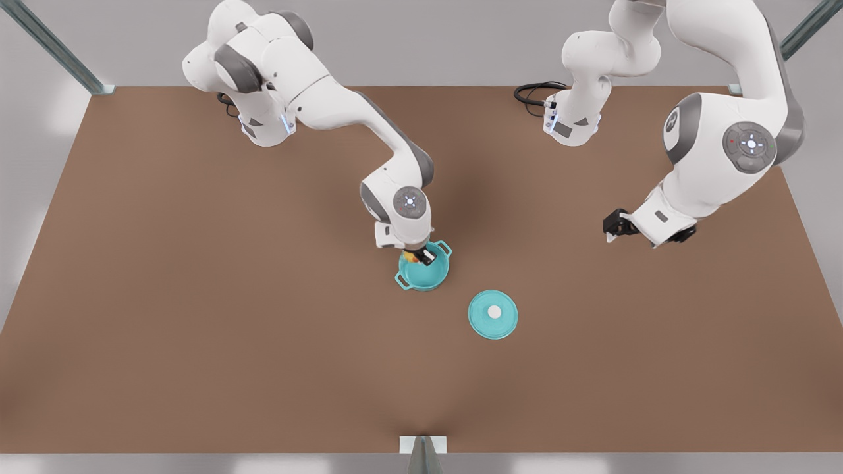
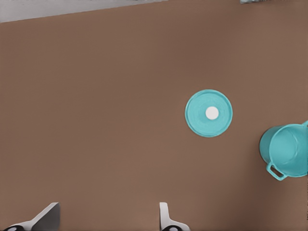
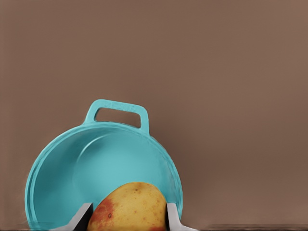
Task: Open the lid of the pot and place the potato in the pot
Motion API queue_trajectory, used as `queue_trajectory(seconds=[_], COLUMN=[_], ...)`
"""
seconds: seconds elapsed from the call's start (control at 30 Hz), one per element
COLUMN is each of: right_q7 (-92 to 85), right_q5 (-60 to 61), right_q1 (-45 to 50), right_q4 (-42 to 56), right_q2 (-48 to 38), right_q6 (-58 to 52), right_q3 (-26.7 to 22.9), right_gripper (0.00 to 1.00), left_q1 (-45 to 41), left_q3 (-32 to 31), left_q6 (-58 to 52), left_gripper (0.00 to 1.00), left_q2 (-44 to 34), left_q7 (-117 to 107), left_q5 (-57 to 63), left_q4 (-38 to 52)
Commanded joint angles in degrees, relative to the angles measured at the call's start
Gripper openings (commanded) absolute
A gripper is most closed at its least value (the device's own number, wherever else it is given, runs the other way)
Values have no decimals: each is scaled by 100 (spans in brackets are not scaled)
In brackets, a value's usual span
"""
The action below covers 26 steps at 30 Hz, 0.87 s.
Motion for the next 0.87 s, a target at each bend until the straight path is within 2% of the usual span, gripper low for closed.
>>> queue_trajectory(seconds=[0.0, 0.4, 0.43, 0.47, 0.57, 0.6, 0.63, 0.7, 0.77, 0.83], right_q7=[1138, 1217, 1156, 1182, 1112, 446, -705, -3781, -6541, -7018], right_q5=[104, 86, 86, 95, 95, 86, 34, -343, -792, -810], right_q1=[46, 73, 81, 81, 46, -32, -594, -2597, -3988, -3997], right_q4=[179, 681, 689, 733, 742, 742, 742, 751, 716, 206], right_q2=[90, 662, 653, 636, 285, -269, -831, -1324, -1333, -1526], right_q6=[-76, -32, -49, -84, -278, -883, -1595, -2755, -2590, -2186], right_q3=[-6, -42, -50, -50, -173, -489, -718, -718, -499, -490], right_gripper=[56, 57, 85, 100, 100, 100, 100, 100, 100, 100], left_q1=[-22, -48, -40, -40, -48, -57, -57, -57, -48, -40], left_q3=[-2, -11, -11, -11, -11, -11, -11, -11, -11, -11], left_q6=[102, 128, 137, 137, 137, 128, 128, 137, 137, 137], left_gripper=[100, 100, 100, 100, 100, 100, 100, 100, 100, 100], left_q2=[-6, 293, 293, 293, 293, 293, 293, 293, 293, 302], left_q7=[-149, -263, -263, -272, -272, -272, -272, -272, -272, -272], left_q5=[-2, 34, 34, 34, 34, 34, 34, 34, 25, 25], left_q4=[0, 404, 404, 404, 404, 404, 404, 404, 404, 404])
